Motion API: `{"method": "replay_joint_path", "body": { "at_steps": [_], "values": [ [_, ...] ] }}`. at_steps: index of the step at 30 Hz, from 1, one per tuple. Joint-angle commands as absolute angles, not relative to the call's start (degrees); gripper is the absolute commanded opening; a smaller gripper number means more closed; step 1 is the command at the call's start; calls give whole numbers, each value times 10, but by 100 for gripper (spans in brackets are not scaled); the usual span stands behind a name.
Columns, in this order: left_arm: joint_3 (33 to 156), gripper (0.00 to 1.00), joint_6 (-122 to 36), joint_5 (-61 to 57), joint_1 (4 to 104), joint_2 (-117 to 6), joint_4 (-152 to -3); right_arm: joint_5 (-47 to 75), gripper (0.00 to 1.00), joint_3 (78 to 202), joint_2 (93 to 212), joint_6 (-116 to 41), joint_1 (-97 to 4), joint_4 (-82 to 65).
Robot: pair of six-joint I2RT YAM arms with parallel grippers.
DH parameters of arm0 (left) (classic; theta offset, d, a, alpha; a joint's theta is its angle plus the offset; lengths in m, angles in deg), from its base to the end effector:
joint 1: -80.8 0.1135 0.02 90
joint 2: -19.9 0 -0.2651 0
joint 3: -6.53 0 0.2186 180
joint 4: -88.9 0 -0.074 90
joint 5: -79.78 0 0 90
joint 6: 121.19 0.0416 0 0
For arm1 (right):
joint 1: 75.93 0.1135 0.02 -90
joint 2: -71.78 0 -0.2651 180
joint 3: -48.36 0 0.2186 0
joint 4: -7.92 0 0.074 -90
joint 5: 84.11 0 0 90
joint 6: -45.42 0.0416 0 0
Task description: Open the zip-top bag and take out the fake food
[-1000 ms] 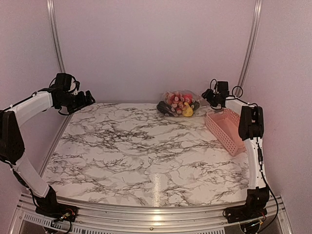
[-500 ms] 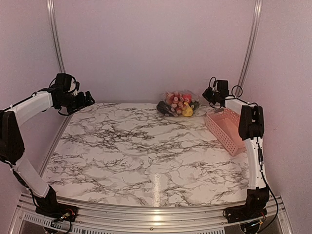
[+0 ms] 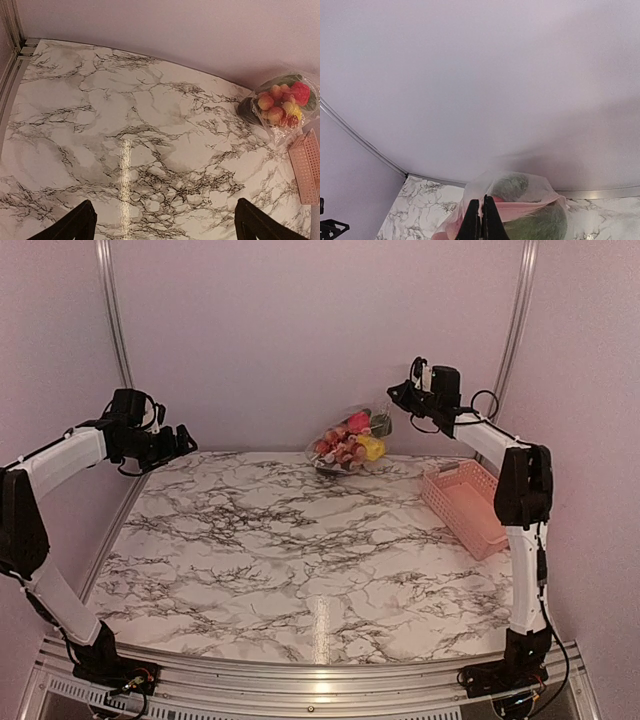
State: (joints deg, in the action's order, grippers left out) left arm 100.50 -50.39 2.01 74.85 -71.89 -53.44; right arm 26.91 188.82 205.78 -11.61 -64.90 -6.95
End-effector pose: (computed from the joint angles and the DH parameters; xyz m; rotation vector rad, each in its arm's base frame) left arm 0.3373 -0.0440 0.3202 -0.1339 2.2108 -0.4793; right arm 0.5203 0.1166 0.3123 0.0585 1.7880 0.8749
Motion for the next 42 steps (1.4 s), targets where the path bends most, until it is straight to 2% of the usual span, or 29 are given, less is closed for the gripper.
{"method": "replay_joint_path", "body": {
  "at_steps": [1,11,18,31,42],
  "values": [
    [1008,99,-489,55,746,-703,-546,288,0,1880,2011,-121,-625,-41],
    [974,99,-491,144,746,-676,-609,352,0,1826,1952,-153,-547,-17],
    [944,99,-530,221,732,-663,-688,321,0,1805,1929,-152,-487,-12],
    [821,99,-578,184,619,-642,-984,235,0,1790,1943,-110,-380,18],
    [881,95,-511,139,539,-730,-1019,222,0,1792,1949,-79,-358,26]
  ]
}}
